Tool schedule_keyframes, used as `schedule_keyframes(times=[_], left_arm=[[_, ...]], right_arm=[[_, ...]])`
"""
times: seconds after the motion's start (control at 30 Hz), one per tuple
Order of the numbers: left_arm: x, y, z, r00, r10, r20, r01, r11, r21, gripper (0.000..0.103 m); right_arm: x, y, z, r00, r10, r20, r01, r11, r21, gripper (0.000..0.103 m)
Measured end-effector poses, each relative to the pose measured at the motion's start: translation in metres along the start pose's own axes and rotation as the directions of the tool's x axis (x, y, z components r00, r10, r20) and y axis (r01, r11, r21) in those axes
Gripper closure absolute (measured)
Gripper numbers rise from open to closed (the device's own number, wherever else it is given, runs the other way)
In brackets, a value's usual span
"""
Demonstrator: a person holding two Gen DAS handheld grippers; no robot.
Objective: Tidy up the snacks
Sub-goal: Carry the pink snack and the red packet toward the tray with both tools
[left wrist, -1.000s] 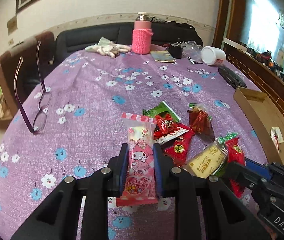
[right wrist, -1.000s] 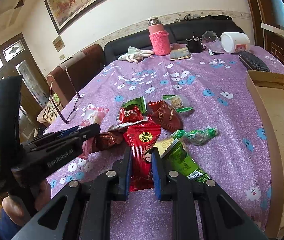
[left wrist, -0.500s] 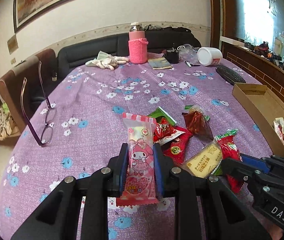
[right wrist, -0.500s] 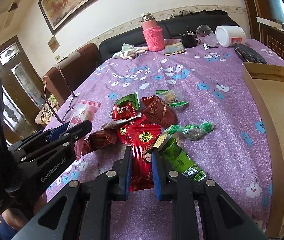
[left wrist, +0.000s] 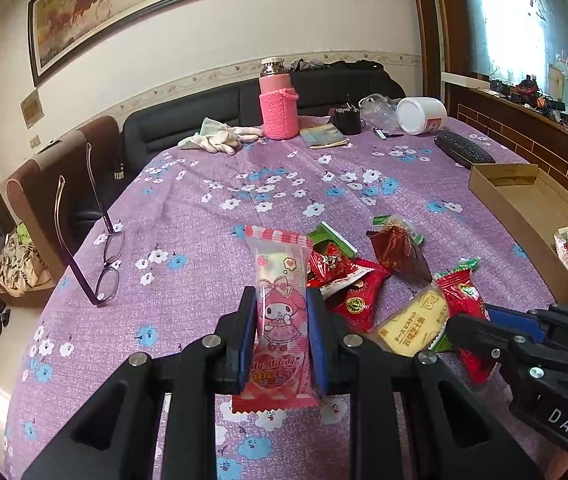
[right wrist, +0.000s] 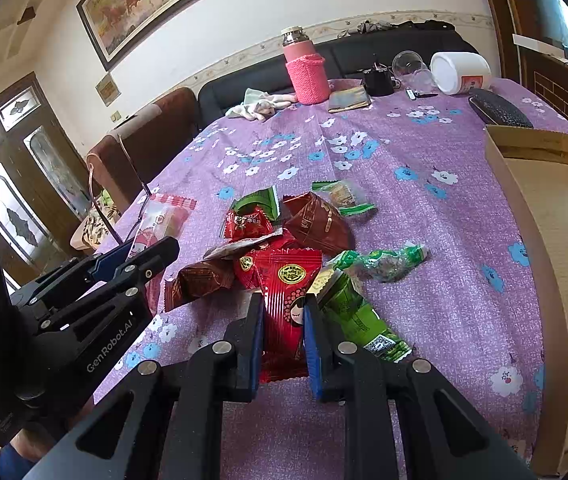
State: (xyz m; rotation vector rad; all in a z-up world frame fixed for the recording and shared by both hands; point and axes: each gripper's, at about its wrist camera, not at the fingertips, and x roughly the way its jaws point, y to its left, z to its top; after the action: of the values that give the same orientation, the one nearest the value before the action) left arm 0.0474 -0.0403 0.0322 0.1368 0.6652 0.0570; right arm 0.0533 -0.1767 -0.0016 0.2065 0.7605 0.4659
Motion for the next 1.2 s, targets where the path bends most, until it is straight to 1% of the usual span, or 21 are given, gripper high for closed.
schedule_keyframes(times=[0.57,1.2], left_arm=[[-0.005,-0.002,0.000,1.000,0.020,0.020,-0.021,1.000,0.020,0.080],[-0.008,-0.004,0.001,0.998,0.033,0.044,-0.035,0.998,0.043,0.080]], right_arm=[[-0.002,-0.001,0.000,1.000,-0.002,0.010,0.002,1.000,0.007,0.083],[-0.008,-0.010,0.003,0.999,-0.005,0.035,0.003,0.999,0.047,0.083]])
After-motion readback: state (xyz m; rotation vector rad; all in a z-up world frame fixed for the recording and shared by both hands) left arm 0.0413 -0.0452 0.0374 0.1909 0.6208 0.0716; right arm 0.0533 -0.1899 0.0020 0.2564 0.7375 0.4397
